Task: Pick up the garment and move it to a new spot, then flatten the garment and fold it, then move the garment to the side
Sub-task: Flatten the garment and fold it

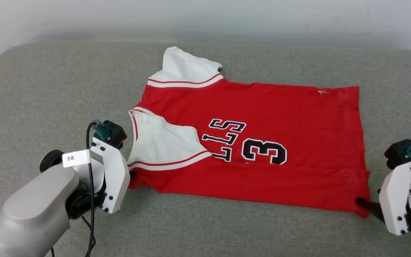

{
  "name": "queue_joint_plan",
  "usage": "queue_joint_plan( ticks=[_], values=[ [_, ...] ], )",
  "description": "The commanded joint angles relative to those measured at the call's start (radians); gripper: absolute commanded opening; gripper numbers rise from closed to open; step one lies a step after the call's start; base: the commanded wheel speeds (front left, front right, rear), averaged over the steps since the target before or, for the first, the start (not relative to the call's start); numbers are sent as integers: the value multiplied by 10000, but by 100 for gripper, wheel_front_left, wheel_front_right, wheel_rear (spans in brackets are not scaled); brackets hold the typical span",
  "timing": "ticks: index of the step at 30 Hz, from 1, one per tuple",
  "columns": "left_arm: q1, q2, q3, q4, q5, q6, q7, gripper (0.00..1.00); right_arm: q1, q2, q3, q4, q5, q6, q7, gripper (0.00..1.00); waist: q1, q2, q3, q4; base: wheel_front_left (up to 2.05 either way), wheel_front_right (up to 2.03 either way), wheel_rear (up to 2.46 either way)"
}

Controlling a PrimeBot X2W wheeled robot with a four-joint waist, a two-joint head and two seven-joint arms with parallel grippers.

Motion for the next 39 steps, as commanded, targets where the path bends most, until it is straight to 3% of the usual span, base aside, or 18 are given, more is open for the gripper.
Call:
queue_joint_plan(
  ticks=[1, 12, 13, 14, 27, 39],
  values=[
    [-99, -30, -33, -45, 28, 20, -67, 0, -208, 132, 43, 139, -52, -9, -12, 100, 0, -1, 102, 56, 0, 0, 0],
    [-182, -97, -75, -139, 204, 45, -288, 0, -35, 842, 1371, 1864, -68, -5, -835, 100, 0, -1, 540, 205, 0, 0, 0],
    [-148, -80, -77, -120, 190, 44, -298, 0, -84, 830, 1450, 1902, -48, -5, -983, 38, 0, -1, 529, 187, 0, 0, 0],
    [-104, -61, -75, -101, 167, 43, -321, 0, -136, 808, 1491, 1935, 9, -5, -1121, 0, 0, -1, 504, 161, 0, 0, 0],
    [625, 371, 35, -343, -166, 89, -779, 0, 41, 27, 1238, 1077, 762, -7, -2640, 0, 0, -1, -463, -36, 0, 0, 0],
    [1796, 1479, 6, -2012, -453, 635, -877, 0, 1266, -621, 544, -218, 1078, -9, -2502, 0, 0, -1, -1313, -95, 0, 0, 0]
  ],
)
